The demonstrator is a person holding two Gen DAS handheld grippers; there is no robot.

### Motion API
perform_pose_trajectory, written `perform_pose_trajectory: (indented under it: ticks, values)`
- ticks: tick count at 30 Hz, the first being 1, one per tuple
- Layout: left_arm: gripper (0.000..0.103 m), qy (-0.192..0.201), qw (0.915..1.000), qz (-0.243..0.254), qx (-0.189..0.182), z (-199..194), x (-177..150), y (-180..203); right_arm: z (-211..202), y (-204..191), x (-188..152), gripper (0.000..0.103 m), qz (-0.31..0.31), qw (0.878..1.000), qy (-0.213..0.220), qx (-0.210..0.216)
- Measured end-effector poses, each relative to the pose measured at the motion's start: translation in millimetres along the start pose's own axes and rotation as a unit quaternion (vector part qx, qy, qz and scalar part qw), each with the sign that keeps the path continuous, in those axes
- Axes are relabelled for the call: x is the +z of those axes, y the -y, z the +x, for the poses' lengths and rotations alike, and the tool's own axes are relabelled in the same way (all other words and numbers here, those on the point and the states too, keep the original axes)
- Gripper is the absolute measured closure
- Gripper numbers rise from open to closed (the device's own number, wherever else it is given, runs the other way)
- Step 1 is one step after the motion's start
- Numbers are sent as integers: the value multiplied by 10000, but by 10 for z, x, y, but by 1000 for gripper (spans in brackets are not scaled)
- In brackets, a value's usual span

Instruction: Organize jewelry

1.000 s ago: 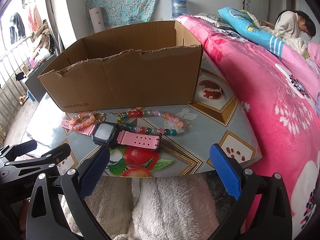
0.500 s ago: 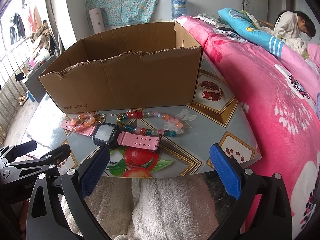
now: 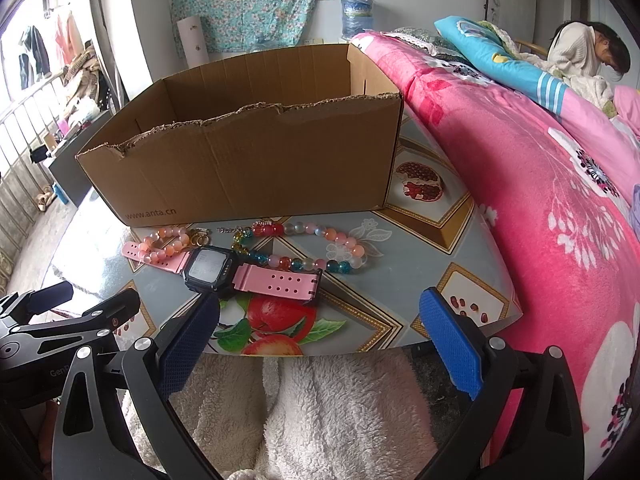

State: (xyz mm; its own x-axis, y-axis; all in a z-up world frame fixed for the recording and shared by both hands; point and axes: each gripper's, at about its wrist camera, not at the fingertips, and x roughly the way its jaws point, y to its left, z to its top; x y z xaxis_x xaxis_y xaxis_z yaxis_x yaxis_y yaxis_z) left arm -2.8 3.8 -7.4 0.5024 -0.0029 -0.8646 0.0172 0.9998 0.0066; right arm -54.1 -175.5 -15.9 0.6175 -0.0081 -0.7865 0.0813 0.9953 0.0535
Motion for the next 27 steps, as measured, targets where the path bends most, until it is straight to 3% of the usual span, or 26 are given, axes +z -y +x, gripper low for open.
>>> perform_pose_trajectory:
  ticks: [27]
  values:
    - [10,8,10000,-8,15,-8,17,-36,-11,17,45,5,15,10000,41,9]
